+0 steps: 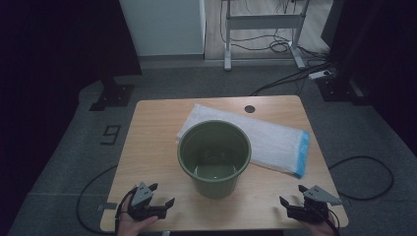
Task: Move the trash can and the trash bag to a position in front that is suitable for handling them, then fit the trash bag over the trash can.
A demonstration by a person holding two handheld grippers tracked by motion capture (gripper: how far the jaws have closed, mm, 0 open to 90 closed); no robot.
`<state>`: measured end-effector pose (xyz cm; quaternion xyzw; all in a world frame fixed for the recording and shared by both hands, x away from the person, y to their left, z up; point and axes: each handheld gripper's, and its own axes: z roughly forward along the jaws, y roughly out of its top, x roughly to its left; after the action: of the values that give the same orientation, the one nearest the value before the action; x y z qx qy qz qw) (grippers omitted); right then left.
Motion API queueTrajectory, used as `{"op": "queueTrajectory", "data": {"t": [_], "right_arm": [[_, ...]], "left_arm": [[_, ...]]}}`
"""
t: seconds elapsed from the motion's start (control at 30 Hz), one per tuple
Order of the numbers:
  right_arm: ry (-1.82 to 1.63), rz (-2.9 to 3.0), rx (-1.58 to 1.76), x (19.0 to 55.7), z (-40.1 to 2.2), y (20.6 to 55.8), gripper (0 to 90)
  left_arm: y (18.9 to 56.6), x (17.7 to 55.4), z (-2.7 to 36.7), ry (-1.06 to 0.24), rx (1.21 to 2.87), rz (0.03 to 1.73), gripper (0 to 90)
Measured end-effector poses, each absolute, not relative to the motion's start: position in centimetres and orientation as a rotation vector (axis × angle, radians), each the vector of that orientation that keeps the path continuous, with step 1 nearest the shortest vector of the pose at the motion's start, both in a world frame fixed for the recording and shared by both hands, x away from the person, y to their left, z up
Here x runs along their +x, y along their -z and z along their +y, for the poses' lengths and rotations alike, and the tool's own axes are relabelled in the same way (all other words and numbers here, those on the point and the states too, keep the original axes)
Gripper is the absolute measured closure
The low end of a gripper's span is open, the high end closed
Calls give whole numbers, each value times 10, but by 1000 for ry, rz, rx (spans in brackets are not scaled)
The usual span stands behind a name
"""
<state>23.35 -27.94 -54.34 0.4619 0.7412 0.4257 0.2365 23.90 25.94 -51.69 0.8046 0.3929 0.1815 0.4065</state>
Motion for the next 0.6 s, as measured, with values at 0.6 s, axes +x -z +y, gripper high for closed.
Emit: {"op": "queueTrajectory", "data": {"t": [0.6], "right_arm": [[-1178, 2028, 1196, 245, -265, 534, 134]], "left_arm": [[515, 235, 281, -494, 2014, 1040, 138]]}}
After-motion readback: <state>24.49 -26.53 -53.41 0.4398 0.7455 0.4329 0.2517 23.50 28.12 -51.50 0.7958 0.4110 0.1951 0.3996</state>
